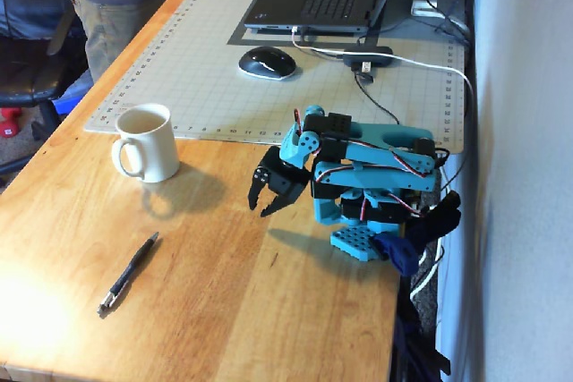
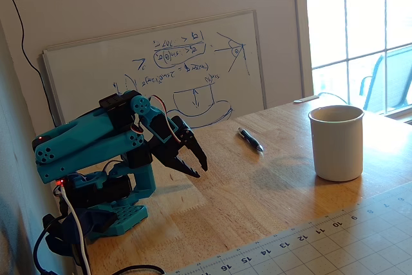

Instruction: Grasp a pen and put it in a mug.

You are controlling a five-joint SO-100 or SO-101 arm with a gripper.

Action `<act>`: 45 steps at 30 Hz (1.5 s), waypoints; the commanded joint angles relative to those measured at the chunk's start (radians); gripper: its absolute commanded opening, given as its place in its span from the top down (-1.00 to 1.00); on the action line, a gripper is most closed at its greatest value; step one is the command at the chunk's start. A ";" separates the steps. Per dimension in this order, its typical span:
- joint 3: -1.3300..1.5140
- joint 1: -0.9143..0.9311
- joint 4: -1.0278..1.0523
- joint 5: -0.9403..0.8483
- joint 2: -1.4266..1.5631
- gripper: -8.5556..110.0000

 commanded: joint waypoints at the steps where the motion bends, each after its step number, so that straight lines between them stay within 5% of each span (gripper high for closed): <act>1: -0.011 -0.006 -0.005 0.009 0.018 0.75; 23: -0.075 -0.009 -0.018 -0.005 -0.034 0.74; 38: -0.799 -0.140 -0.018 0.012 -0.825 0.73; 45: -1.123 -0.158 -0.018 0.015 -1.241 0.56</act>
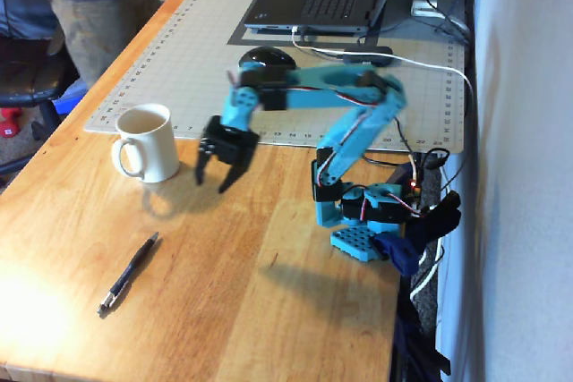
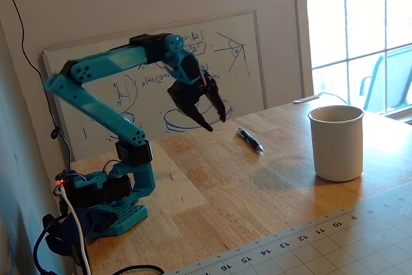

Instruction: Grasp a pen and put it in a mug.

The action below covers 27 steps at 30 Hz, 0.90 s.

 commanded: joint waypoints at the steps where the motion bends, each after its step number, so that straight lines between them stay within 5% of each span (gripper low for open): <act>1: -0.265 -0.028 -0.018 0.017 -0.229 0.54; 16: -1.008 -0.284 -0.015 0.658 -0.925 0.50; 27: -1.244 -0.258 -0.017 0.575 -1.172 0.51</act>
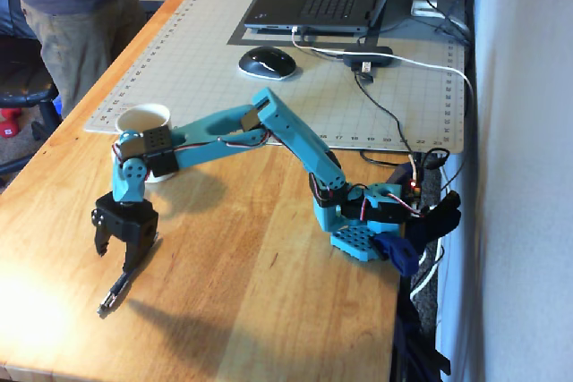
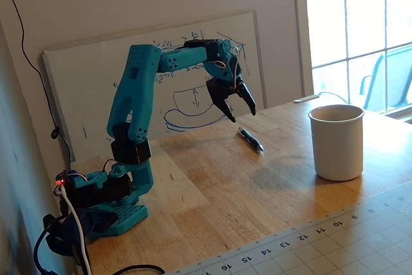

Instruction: Grasp a pen and put it in a mug.

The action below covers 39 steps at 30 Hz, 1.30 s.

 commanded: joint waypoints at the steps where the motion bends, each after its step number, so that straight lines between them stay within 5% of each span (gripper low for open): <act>1: -0.112 0.025 -0.017 -0.074 0.008 0.51; 16: -0.112 0.094 -0.017 -0.112 -0.067 0.50; 25: -0.110 0.086 -0.015 0.074 -0.083 0.50; 39: -0.109 0.066 -0.005 0.081 -0.164 0.51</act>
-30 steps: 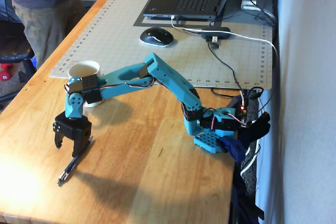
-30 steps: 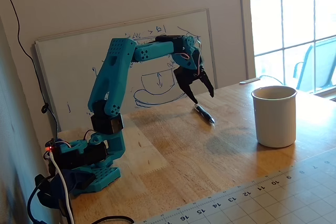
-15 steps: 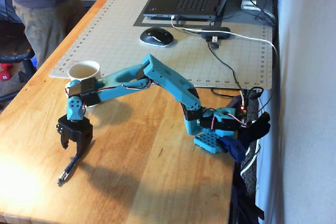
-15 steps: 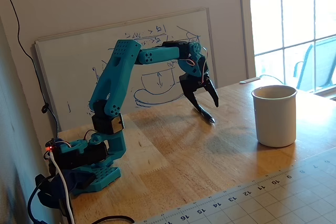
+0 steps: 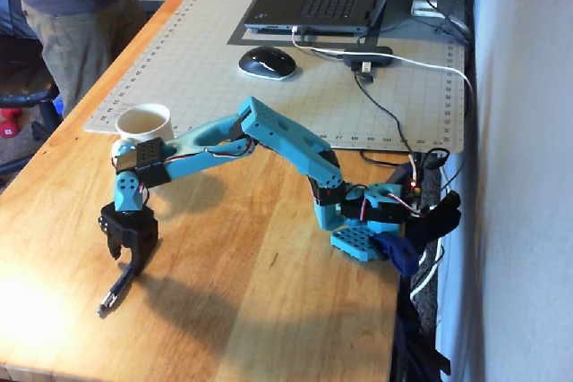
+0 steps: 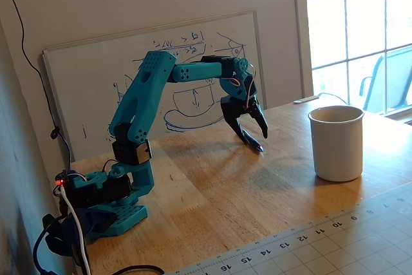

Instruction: Grasp a pen and put it in a mug.

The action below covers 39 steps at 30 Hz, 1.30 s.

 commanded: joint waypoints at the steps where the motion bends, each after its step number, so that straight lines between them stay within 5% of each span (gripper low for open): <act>1: -0.057 -0.032 -0.003 0.011 0.015 0.51; 7: -0.057 -0.041 -0.003 0.011 0.006 0.52; 16: -0.028 -0.029 -0.015 0.012 0.018 0.80; 39: -0.041 -0.035 -0.017 0.000 0.252 0.80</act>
